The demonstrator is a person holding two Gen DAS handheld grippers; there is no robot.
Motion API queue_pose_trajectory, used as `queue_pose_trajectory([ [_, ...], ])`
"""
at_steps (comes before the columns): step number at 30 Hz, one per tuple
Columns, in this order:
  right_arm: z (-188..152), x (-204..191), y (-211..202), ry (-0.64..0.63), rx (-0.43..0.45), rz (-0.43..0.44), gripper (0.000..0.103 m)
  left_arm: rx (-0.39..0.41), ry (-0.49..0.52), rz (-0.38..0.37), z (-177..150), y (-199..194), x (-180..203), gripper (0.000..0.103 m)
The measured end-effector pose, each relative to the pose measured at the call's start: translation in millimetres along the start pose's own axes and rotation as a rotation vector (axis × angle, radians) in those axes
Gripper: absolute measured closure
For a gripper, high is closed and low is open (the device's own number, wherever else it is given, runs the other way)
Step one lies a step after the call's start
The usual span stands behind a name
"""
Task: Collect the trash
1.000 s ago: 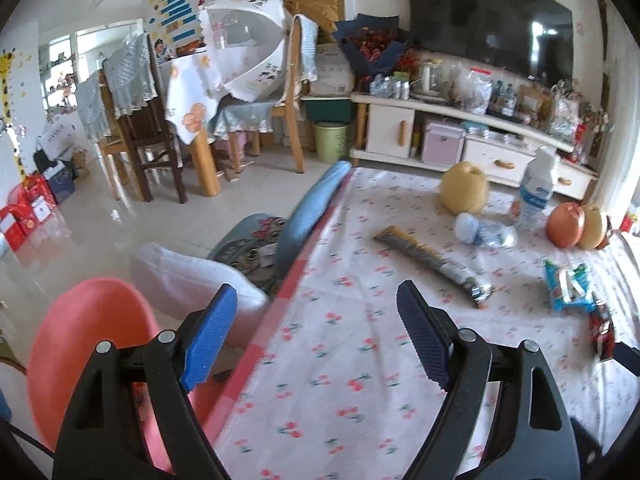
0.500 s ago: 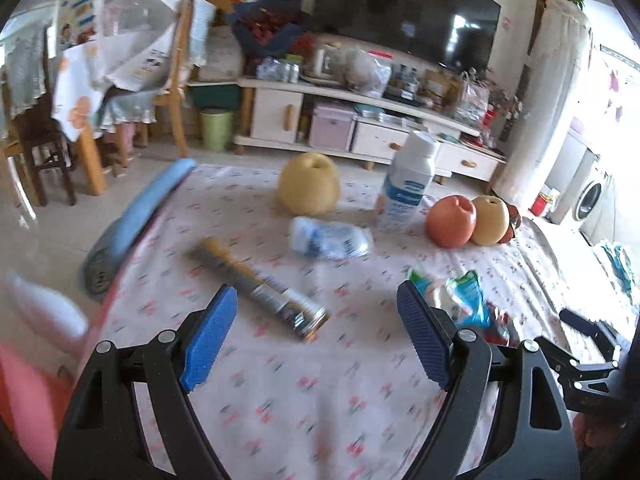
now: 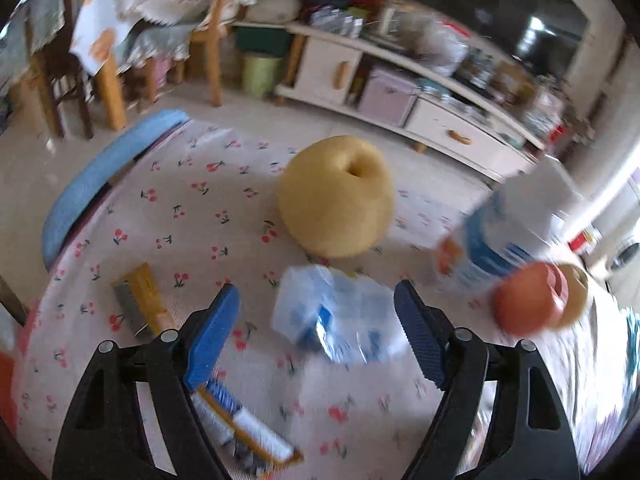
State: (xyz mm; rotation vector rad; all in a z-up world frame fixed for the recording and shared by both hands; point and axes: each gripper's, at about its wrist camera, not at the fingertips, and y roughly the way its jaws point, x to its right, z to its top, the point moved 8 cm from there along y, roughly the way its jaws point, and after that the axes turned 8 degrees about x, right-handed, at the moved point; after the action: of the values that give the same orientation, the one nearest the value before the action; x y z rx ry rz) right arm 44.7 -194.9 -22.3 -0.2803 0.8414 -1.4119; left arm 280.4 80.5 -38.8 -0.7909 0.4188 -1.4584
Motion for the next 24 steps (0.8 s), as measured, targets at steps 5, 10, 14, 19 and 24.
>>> queue_pose_trajectory([
  [5,0,-2,-3,-0.018,0.005,0.004,0.011,-0.035,-0.005,0.085,2,27,-8,0.034],
  [10,3,9,-2,0.013,-0.004,-0.010,0.011,-0.034,0.108,0.130,-6,26,-3,0.046],
  [14,3,12,-2,0.017,-0.009,-0.018,0.011,-0.035,0.220,0.101,-33,5,7,0.049],
  [19,3,12,-2,-0.006,-0.012,-0.025,0.011,-0.034,0.293,0.026,-78,-38,17,0.049],
  [24,-2,14,2,-0.010,-0.044,-0.031,0.011,-0.057,0.361,-0.079,-131,-88,29,0.049],
])
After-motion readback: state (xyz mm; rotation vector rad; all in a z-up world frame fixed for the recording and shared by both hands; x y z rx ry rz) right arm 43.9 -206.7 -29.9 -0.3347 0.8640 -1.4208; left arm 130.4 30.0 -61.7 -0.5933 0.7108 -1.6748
